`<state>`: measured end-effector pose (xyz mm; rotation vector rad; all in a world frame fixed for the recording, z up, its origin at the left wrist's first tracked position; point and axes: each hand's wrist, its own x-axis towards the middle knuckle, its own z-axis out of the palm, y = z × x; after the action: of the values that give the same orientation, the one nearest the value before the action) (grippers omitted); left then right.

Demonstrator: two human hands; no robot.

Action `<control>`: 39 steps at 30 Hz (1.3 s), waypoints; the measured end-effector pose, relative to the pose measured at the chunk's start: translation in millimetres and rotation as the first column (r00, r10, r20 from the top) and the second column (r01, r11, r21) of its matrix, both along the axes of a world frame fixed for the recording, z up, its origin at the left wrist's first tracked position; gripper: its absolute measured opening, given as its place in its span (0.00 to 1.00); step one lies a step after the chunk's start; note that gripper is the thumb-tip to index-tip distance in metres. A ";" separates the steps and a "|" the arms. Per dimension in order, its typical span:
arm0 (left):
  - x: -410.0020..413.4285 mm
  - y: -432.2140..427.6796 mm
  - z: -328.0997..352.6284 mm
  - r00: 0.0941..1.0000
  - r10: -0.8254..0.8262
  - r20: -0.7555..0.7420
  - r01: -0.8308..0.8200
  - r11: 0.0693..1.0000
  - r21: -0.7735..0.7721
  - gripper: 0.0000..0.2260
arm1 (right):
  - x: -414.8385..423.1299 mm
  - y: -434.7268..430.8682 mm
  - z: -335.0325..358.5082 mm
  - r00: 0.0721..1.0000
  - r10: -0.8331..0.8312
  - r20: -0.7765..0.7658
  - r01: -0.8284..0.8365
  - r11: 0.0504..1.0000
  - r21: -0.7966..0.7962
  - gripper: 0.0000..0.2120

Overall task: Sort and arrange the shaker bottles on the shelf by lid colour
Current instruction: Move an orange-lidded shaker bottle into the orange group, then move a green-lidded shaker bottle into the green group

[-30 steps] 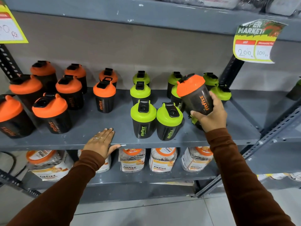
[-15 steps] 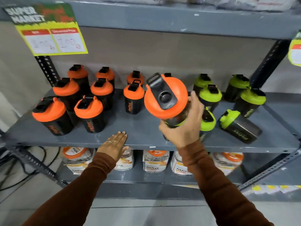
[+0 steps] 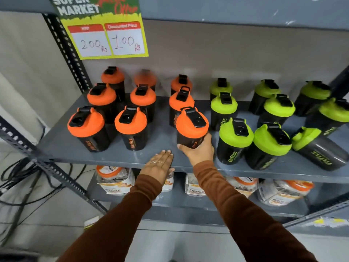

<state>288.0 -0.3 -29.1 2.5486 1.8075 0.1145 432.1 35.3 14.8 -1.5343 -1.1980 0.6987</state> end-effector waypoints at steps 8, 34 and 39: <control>-2.7 0.4 -1.6 1.000 0.001 0.022 -0.001 1.000 0.008 0.24 | -3.5 9.3 -11.9 0.998 -0.013 0.066 0.021 0.994 -0.110 0.47; 149.7 -14.8 17.8 0.988 0.075 0.136 -0.063 0.993 -0.095 0.39 | 266.1 -44.8 9.4 0.613 -0.418 0.670 0.422 0.891 0.169 0.20; 160.4 -14.9 17.2 0.978 0.161 0.133 -0.147 0.983 -0.113 0.44 | 303.5 -13.9 13.3 0.460 -0.304 0.834 0.358 0.923 0.140 0.32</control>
<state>448.4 -15.3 -11.9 2.2683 1.9015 0.1938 735.6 21.4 28.0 -2.1814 -1.4817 -0.3976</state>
